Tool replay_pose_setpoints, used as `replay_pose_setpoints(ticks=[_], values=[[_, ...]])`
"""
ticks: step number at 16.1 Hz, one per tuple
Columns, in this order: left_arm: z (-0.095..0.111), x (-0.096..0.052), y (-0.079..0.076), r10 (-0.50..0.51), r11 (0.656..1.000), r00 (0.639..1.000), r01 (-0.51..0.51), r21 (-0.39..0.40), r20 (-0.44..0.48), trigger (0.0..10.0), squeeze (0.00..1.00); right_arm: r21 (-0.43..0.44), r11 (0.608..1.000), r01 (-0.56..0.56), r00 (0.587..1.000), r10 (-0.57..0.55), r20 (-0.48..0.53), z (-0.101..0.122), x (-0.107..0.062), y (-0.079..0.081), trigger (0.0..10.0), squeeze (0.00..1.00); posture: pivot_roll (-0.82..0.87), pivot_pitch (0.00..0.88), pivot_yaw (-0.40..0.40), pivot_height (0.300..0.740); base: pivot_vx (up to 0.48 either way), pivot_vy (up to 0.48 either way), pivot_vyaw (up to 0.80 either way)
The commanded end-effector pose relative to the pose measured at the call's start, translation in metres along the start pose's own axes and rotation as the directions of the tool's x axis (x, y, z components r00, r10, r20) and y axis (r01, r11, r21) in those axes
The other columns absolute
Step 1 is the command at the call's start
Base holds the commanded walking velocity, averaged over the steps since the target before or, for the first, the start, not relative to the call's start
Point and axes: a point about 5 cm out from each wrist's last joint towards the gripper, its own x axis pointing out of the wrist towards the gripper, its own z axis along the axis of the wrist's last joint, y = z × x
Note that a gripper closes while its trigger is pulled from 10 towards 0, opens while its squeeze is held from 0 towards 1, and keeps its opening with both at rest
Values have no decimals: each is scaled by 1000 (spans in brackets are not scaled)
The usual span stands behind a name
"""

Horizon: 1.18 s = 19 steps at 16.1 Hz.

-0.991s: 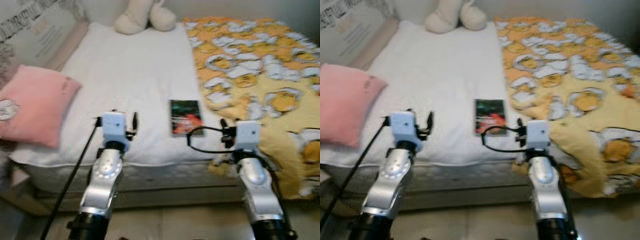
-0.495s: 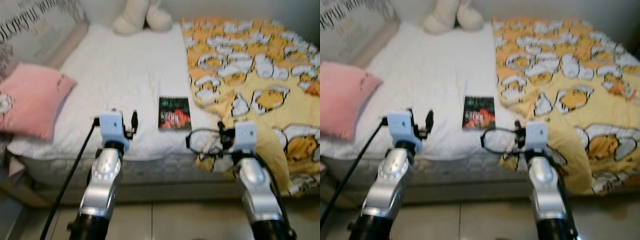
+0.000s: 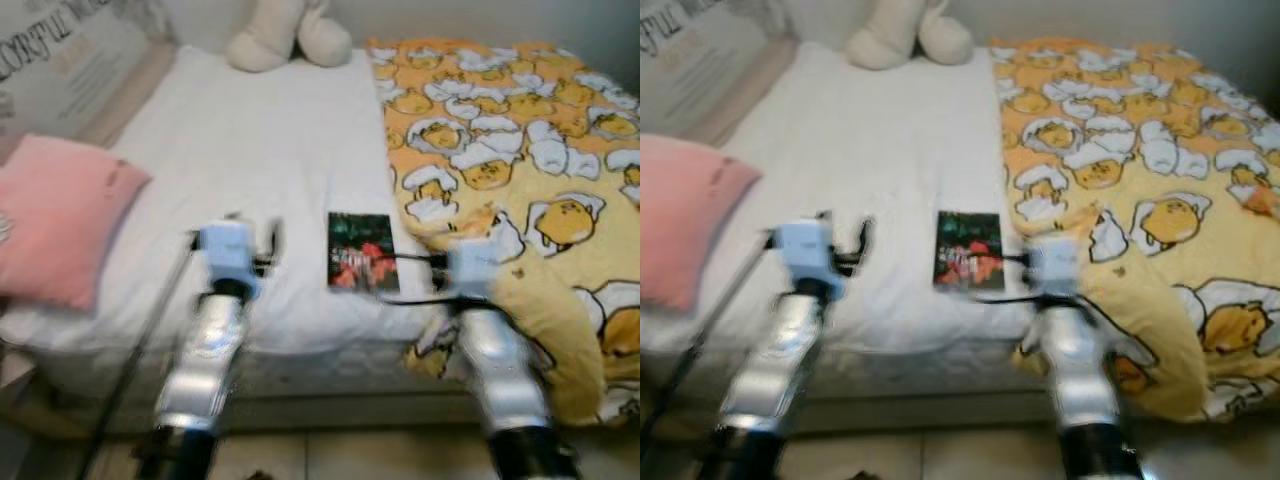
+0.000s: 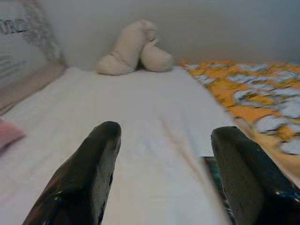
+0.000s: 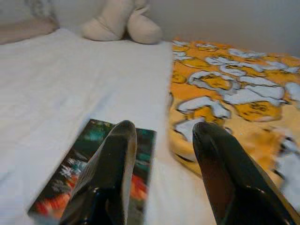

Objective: Clean up the room

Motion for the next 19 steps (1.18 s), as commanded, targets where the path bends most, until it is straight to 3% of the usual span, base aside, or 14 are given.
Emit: replay_pose_setpoints(ticks=[1,5,8,9,11,14,16,19], values=[[4,2,-10,-32,999,999,32,3,17,10000,0,-14,999,45,999,-45,8,1,-1,-13,10000,1000,-79,0,32,740,480,0,0],[5,1,-14,-57,998,998,57,18,29,10000,0,31,999,41,999,-41,13,0,-1,-13,10000,1000,-80,0,32,740,480,0,0],[4,2,-14,-53,999,998,52,15,24,10000,0,129,989,71,995,-62,-71,-12,2,-14,10000,1000,-75,0,36,740,480,0,0],[5,3,-17,-70,997,997,70,13,25,10000,0,268,958,97,981,-46,-188,-28,8,-12,10000,0,-72,0,42,740,0,0,0],[5,5,-21,-119,992,993,119,32,8,10000,0,379,919,110,966,-9,-259,-40,14,-8,10000,0,-67,0,50,740,0,0,0],[4,14,-14,-184,981,982,186,60,-46,10000,0,449,887,105,949,46,-313,-48,20,3,10000,0,-47,0,70,740,0,0,0],[14,22,-4,-287,950,955,294,104,-77,10000,0,525,842,124,924,95,-371,-59,21,14,10000,0,-23,0,80,740,0,0,0],[22,26,9,-300,935,949,313,167,-95,10000,0,498,858,124,909,103,-403,-70,18,21,10000,0,-10,0,88,740,0,0,0]])
